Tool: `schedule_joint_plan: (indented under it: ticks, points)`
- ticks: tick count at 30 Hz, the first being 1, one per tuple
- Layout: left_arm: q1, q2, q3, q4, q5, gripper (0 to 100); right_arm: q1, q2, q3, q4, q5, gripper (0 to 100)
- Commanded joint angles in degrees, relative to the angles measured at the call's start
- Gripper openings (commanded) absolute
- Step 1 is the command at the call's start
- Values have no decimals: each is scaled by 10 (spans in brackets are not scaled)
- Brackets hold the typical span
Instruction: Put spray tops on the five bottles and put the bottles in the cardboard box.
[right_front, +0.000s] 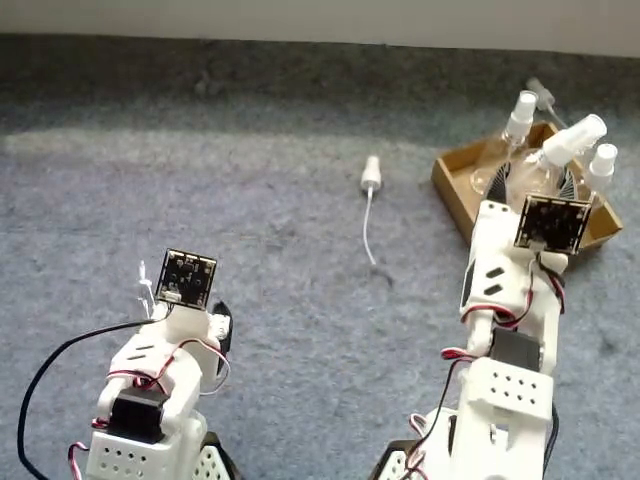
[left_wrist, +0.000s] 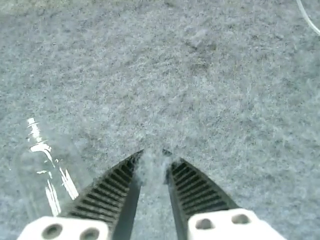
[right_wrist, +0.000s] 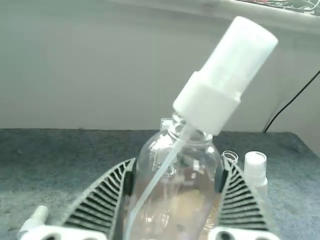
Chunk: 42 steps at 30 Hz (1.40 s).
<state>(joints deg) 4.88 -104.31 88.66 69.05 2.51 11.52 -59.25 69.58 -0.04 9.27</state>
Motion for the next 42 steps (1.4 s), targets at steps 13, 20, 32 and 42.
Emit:
schedule_joint_plan:
  ticks: [13, 20, 32, 42]
  points:
    - [-2, -6, 17, -4, -1, 4, 7, 202, -11, -211, 4, 141]
    - [-2, -6, 17, -4, -1, 4, 6, 260, -18, -294, 4, 141]
    - [-2, -6, 18, -4, -1, 4, 8, 407, -130, -299, 1, 141]
    - [-2, -6, 18, -4, -1, 5, 8, 495, -192, -300, 1, 141]
